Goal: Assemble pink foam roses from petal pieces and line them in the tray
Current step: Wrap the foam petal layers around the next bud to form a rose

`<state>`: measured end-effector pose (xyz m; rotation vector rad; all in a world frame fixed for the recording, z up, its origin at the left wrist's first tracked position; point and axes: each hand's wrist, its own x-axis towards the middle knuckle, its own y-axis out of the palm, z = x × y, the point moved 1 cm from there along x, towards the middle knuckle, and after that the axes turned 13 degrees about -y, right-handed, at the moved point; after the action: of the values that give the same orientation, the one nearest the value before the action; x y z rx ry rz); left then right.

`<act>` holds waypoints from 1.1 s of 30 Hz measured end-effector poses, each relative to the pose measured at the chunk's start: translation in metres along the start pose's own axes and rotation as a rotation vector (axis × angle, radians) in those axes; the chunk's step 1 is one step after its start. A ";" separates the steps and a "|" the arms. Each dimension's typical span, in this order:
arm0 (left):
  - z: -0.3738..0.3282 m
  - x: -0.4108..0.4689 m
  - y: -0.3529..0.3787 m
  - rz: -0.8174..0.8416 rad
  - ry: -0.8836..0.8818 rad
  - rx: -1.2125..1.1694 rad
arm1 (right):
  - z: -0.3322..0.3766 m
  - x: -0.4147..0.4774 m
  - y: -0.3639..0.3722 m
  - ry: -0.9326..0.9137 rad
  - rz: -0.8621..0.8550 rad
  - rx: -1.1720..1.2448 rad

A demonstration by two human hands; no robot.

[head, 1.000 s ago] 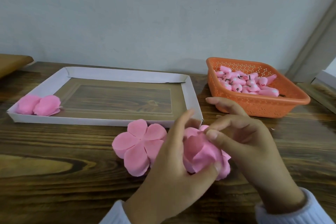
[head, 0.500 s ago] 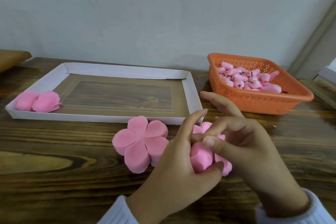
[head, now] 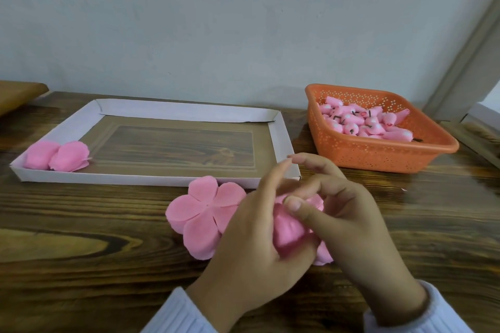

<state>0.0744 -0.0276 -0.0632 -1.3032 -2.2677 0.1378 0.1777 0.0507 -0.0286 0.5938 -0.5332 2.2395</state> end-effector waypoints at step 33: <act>0.000 -0.002 -0.002 0.095 -0.100 -0.016 | -0.008 0.000 -0.005 0.034 -0.154 0.158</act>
<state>0.0739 -0.0298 -0.0634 -1.4431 -2.2938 0.2228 0.1796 0.0583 -0.0337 0.6530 -0.2844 2.1533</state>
